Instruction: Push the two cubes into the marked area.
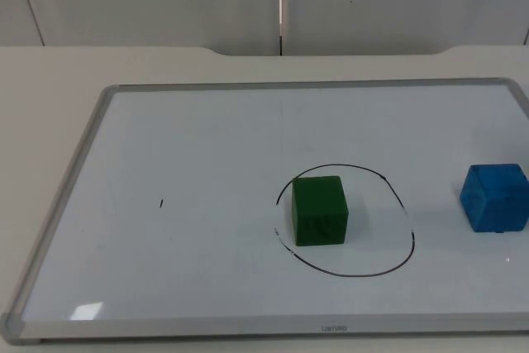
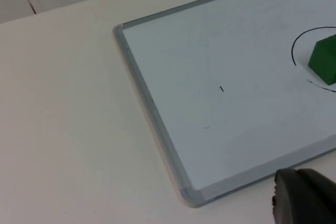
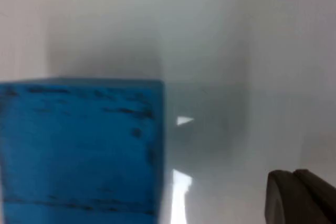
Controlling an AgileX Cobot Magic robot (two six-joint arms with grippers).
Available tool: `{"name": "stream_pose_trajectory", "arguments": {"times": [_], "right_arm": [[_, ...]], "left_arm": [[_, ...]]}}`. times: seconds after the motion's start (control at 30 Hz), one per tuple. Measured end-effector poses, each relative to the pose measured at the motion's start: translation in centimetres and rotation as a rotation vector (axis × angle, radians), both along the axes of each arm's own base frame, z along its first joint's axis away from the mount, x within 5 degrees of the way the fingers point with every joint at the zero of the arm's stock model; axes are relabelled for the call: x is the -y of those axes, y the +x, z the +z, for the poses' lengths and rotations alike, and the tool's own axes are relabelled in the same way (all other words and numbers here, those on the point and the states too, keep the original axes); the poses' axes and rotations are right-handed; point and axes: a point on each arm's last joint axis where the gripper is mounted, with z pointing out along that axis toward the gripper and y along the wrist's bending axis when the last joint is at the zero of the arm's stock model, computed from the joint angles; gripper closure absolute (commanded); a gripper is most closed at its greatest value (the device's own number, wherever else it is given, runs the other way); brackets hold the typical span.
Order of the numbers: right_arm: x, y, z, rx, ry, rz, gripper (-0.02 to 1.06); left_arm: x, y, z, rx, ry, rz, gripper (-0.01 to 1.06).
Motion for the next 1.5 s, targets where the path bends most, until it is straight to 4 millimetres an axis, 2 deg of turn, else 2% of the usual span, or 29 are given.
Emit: {"name": "stream_pose_trajectory", "arguments": {"times": [0.17, 0.7, 1.5], "right_arm": [[-1.9, 0.3, 0.0, 0.046, 0.003, 0.056, 1.04], [-3.5, 0.3, -0.4, 0.063, 0.048, 0.045, 1.04], [-4.3, -0.2, -0.5, 0.015, 0.083, 0.019, 1.04]], "left_arm": [[0.0, 0.0, 0.0, 0.0, 0.0, 0.0, 1.05], [0.0, 0.0, 0.0, 0.0, 0.0, 0.0, 1.05], [0.0, 0.0, 0.0, 0.0, 0.0, 0.0, 1.05]]}}
